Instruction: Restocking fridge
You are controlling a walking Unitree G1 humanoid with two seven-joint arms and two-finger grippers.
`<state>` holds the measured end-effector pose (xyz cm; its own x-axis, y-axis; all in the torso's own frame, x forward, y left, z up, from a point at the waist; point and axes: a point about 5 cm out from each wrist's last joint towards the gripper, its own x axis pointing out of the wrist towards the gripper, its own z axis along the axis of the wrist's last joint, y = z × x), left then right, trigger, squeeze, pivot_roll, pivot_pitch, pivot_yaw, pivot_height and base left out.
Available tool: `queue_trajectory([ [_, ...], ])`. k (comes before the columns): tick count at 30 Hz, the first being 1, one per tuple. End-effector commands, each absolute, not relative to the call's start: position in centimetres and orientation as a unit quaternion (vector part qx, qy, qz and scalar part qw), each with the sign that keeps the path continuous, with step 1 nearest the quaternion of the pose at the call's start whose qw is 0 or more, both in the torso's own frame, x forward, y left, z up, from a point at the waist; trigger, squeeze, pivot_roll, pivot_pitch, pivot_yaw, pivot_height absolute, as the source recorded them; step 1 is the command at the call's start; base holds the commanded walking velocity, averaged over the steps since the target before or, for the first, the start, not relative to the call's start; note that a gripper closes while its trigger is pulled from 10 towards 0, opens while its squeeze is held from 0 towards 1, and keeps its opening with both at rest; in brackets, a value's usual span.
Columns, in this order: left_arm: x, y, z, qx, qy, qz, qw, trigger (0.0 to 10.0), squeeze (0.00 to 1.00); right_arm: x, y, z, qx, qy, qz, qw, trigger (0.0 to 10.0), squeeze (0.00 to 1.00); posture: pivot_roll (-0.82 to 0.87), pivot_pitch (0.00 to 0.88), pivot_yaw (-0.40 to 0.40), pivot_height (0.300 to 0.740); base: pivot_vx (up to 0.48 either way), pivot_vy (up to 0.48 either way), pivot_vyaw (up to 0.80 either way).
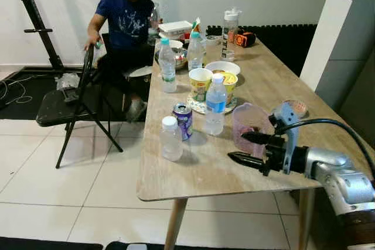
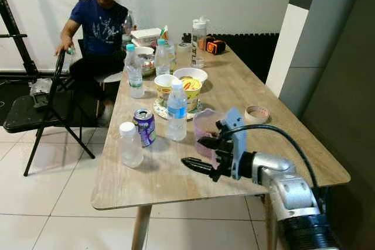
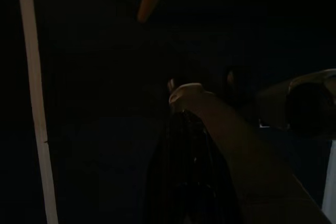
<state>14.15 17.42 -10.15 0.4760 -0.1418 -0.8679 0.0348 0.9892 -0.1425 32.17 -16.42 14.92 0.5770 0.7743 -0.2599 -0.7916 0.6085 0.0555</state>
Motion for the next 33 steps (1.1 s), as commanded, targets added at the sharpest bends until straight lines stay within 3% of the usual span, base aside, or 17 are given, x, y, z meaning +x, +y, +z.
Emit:
queue_trajectory([
  [1, 13.9, 17.5, -10.2, -0.054, 0.513, -0.049, 0.855, 10.0, 0.0, 32.7, -16.7, 14.4, -0.041, 0.138, 0.415, 0.898, 10.0, 0.0, -0.1, 0.0, -0.002, 0.74, 0.0, 0.0, 0.0],
  [8, 13.8, 17.4, -10.3, -0.054, 0.513, -0.049, 0.855, 10.0, 0.0, 34.3, -18.1, 13.7, -0.059, 0.154, 0.317, 0.934, 10.0, 0.0, -0.1, 0.0, 0.0, 0.74, 0.0, 0.0, 0.0],
  [16, 13.8, 17.4, -10.3, -0.055, 0.514, -0.046, 0.855, 10.0, 0.0, 34.9, -19.5, 14.3, -0.055, 0.141, 0.288, 0.946, 10.0, 0.0, -0.1, 0.0, -0.001, 0.74, 0.0, 0.0, 0.0],
  [21, 13.8, 17.5, -10.3, -0.056, 0.514, -0.046, 0.855, 10.0, 0.0, 34.5, -19.9, 14.8, -0.048, 0.129, 0.319, 0.938, 10.0, 0.0, -0.1, 0.0, -0.001, 0.74, 0.0, 0.0, 0.0],
  [28, 13.8, 17.5, -10.3, -0.055, 0.514, -0.046, 0.855, 10.0, 0.0, 31.6, -19.3, 17.6, -0.02, 0.025, 0.47, 0.882, 10.0, 0.0, -0.1, 0.0, -0.002, 0.74, 0.0, 0.0, 0.0],
  [33, 13.8, 17.6, -10.3, -0.055, 0.514, -0.045, 0.855, 10.0, 0.0, 31.9, -20.5, 19.8, 0.026, -0.044, 0.452, 0.891, 10.0, 0.0, -0.1, 0.0, -0.001, 0.74, 0.0, 0.0, 0.0],
])
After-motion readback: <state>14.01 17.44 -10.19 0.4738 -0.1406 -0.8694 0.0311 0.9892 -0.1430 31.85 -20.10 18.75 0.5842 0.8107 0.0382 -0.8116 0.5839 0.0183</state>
